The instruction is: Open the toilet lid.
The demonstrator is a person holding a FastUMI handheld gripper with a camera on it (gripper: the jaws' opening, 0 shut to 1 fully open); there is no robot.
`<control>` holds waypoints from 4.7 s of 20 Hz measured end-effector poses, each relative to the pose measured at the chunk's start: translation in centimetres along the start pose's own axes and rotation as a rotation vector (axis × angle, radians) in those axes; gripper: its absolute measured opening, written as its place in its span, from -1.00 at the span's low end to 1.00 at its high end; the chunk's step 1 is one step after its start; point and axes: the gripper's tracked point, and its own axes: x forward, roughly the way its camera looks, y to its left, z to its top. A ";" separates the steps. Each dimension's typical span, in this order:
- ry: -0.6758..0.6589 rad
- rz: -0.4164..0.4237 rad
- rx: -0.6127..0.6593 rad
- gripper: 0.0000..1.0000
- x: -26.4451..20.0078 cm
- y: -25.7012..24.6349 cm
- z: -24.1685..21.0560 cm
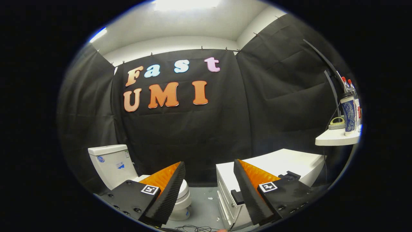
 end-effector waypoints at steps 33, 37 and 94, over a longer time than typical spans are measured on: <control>0.163 0.404 0.435 0.96 13.2 22.1 -8.2; 0.296 0.396 0.595 0.97 12.2 22.1 -16.7; 0.850 0.270 1.175 -0.84 14.8 20.3 -45.3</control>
